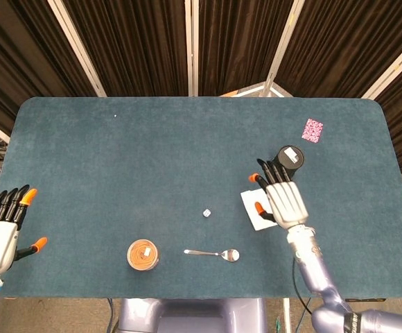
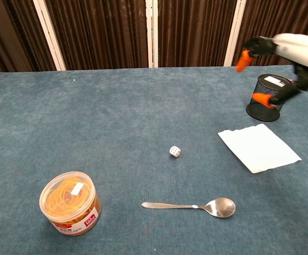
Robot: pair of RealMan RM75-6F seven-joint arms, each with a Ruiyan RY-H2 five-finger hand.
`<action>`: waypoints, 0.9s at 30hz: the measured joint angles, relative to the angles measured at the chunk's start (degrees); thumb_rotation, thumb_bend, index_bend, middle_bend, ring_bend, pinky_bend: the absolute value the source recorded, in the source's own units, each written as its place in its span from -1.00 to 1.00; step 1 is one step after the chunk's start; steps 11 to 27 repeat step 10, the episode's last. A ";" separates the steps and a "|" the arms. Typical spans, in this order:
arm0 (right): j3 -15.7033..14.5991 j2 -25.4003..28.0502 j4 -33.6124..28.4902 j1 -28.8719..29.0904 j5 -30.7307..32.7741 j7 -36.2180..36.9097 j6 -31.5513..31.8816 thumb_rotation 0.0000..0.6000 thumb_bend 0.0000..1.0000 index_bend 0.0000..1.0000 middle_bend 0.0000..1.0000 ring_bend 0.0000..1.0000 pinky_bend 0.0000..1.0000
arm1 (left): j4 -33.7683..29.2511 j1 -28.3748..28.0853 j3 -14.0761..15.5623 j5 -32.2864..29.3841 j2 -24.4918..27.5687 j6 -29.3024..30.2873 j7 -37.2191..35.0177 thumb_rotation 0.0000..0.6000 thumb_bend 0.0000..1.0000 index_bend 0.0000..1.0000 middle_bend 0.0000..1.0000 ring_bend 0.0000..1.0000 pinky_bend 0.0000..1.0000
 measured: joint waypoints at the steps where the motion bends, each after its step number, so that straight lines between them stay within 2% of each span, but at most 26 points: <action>1: -0.92 0.36 0.12 -0.81 -1.06 0.56 0.73 1.00 -0.44 -0.42 -0.96 -1.00 -1.00 | -0.03 0.06 0.06 0.11 0.03 0.09 0.02 1.00 -1.00 -1.00 -1.00 -1.00 -1.00; 6: -7.80 2.53 3.23 -7.89 -9.14 6.32 7.83 1.00 -0.48 -0.48 -0.99 -1.00 -1.00 | -0.13 0.30 0.34 0.96 0.02 0.74 0.11 1.00 -1.00 -1.00 -1.00 -1.00 -1.00; 10: -11.76 4.14 7.13 -13.17 -14.50 12.35 14.15 1.00 -0.50 -0.56 -1.00 -1.00 -1.00 | -0.08 0.37 0.40 1.32 -0.16 1.03 0.44 1.00 -1.00 -1.00 -1.00 -1.00 -1.00; 27: -11.76 4.14 7.13 -13.17 -14.50 12.35 14.15 1.00 -0.50 -0.56 -1.00 -1.00 -1.00 | -0.08 0.37 0.40 1.32 -0.16 1.03 0.44 1.00 -1.00 -1.00 -1.00 -1.00 -1.00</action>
